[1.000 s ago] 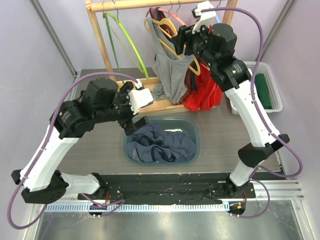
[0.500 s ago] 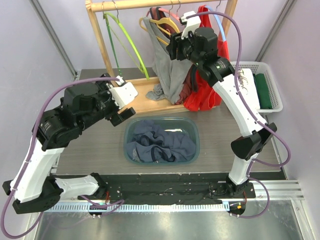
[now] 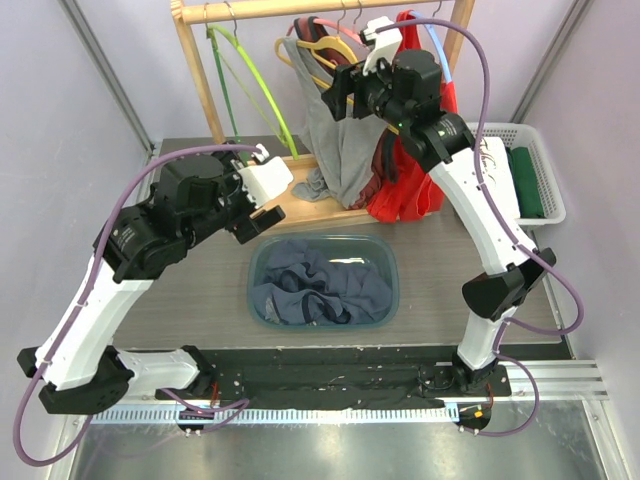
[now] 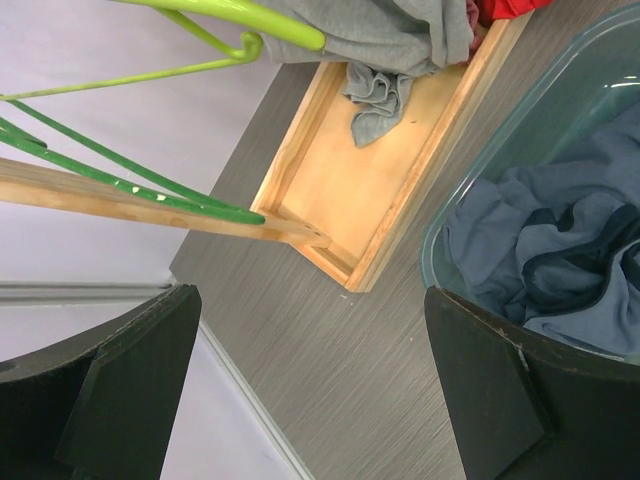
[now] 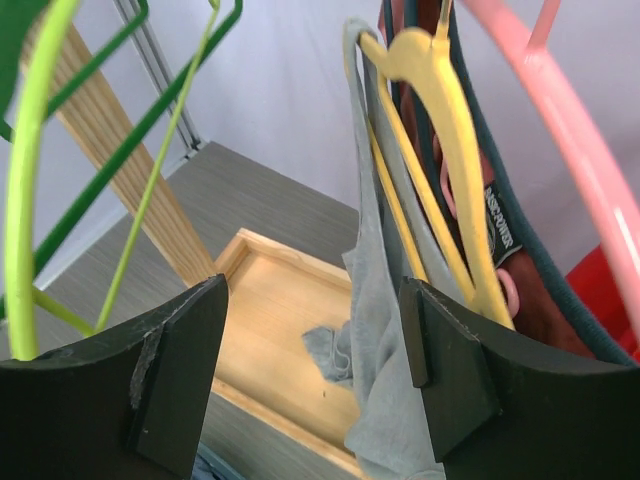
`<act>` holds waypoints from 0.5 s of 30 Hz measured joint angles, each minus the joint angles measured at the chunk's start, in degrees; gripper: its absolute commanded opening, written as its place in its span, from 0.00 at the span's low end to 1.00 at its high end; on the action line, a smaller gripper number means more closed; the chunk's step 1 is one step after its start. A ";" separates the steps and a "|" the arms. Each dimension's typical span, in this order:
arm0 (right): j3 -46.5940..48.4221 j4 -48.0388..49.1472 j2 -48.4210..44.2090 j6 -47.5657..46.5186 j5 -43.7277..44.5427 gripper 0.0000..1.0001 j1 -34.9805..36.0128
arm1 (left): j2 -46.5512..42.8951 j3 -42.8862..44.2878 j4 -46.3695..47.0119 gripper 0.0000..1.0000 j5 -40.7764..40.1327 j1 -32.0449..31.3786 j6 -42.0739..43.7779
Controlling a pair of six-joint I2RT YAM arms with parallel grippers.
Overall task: Remove the tank top from the hanger
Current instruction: Pick up the hanger from the clothesline.
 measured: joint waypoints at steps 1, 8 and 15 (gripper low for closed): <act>0.81 0.02 0.00 0.00 -0.15 0.77 -0.11 | 0.15 0.00 0.07 1.00 -0.04 0.04 -0.02; 2.08 0.02 -0.52 0.22 -1.09 0.77 -1.60 | 0.26 0.00 0.63 1.00 -0.04 0.76 -0.37; 1.84 -0.17 -0.63 0.74 -2.43 0.77 -4.37 | 0.48 0.00 0.63 1.00 0.94 1.11 -1.79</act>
